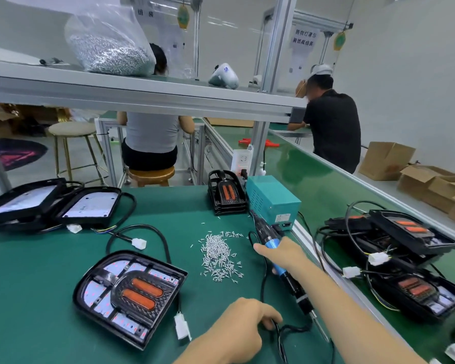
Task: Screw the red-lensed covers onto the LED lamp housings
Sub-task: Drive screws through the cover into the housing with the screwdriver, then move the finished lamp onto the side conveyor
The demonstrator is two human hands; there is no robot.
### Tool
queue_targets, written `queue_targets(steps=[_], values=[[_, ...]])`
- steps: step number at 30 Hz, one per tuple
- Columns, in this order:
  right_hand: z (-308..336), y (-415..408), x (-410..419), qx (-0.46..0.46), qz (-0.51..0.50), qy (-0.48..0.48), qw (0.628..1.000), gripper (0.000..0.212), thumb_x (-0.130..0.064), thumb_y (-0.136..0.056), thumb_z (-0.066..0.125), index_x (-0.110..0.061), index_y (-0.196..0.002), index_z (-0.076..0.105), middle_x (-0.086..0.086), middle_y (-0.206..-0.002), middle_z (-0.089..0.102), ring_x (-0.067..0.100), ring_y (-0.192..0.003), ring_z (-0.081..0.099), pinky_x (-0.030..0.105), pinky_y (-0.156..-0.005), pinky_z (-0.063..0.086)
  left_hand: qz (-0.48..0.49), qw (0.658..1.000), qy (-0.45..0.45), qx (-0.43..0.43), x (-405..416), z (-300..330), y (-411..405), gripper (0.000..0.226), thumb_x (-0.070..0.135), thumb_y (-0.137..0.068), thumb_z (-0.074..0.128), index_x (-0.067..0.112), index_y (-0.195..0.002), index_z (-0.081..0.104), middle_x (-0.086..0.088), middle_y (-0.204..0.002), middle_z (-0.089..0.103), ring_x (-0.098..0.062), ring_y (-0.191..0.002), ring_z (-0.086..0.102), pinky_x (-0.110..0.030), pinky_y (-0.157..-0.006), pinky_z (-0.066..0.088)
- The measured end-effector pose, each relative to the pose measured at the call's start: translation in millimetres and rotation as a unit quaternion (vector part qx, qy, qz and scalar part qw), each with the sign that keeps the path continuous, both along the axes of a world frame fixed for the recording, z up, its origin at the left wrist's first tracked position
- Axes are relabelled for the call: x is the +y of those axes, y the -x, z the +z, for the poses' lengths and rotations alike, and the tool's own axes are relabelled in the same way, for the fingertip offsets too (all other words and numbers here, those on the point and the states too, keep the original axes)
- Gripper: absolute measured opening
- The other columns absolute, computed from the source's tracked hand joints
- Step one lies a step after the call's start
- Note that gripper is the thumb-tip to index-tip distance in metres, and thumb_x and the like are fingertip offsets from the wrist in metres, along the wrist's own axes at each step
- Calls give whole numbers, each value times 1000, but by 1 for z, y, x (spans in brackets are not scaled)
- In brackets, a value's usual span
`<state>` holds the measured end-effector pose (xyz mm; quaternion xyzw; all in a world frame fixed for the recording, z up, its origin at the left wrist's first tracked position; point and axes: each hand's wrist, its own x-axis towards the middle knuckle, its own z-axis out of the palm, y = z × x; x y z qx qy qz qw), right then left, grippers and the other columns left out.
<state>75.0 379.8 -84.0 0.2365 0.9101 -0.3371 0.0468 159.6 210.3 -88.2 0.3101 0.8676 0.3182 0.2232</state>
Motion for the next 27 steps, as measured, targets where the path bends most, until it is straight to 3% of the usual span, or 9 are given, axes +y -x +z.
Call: queue_targets(steps=[2, 6, 10, 15, 18, 21, 24, 27], values=[[-4, 2, -1, -8, -1, -45, 999, 76, -69, -81, 60, -7, -122, 47, 6, -105, 59, 24, -94, 59, 31, -74, 46, 8, 1000, -22, -20, 0, 2, 2, 64, -7, -80, 38, 32, -125, 61, 4, -120, 67, 13, -60, 46, 5, -65, 31], [-9, 7, -2, -15, -9, -76, 997, 78, -73, -80, 55, -9, -124, 46, 5, -112, 58, 24, -100, 57, 31, -76, 44, -2, 998, -62, 15, -6, 5, 0, 57, -2, -83, 39, 30, -124, 62, 2, -120, 65, 16, -54, 42, 5, -64, 30], [-12, 8, 0, -17, -30, -99, 994, 75, -75, -81, 52, -11, -119, 46, 2, -106, 55, 23, -92, 52, 31, -72, 40, 5, 994, -97, 42, -9, 4, -4, 55, -1, -82, 40, 30, -121, 64, 4, -116, 66, 12, -56, 43, 1, -67, 33], [-15, 9, 0, -7, -50, -101, 994, 74, -74, -81, 53, -11, -118, 48, 3, -102, 55, 24, -96, 56, 32, -72, 42, 29, 993, -109, 18, -10, -2, -3, 56, 0, -81, 40, 28, -124, 61, 8, -102, 61, 6, -56, 46, -1, -68, 36], [-16, 7, -3, -2, -57, -102, 993, 70, -73, -81, 53, -12, -115, 46, 2, -101, 56, 25, -95, 57, 32, -72, 42, 65, 993, -100, -9, -13, -4, 0, 56, -3, -83, 40, 27, -127, 58, 3, -102, 62, 10, -52, 49, 1, -71, 36], [-17, 5, -9, 0, -57, -117, 992, 62, -71, -82, 53, -15, -106, 42, 0, -96, 54, 24, -88, 53, 31, -69, 39, 122, 986, -114, -14, -21, -8, 4, 53, -4, -87, 44, 26, -129, 56, 7, -99, 57, 10, -64, 53, -2, -70, 41], [-18, 4, -13, 9, -60, -128, 990, 58, -69, -82, 54, -17, -101, 36, 0, -92, 52, 24, -84, 49, 31, -68, 38, 210, 960, -186, 3, -29, -10, 4, 58, -12, -76, 40, 30, -106, 66, 9, -84, 65, 3, -54, 54, -7, -67, 43], [-17, 3, -14, 16, -63, -142, 988, 57, -68, -84, 54, -17, -100, 34, -1, -90, 50, 23, -82, 48, 30, -67, 37, 262, 934, -243, 17, -37, -13, 7, 68, -16, -71, 44, 48, -75, 66, 8, -73, 69, -1, -55, 58, -14, -67, 48]])
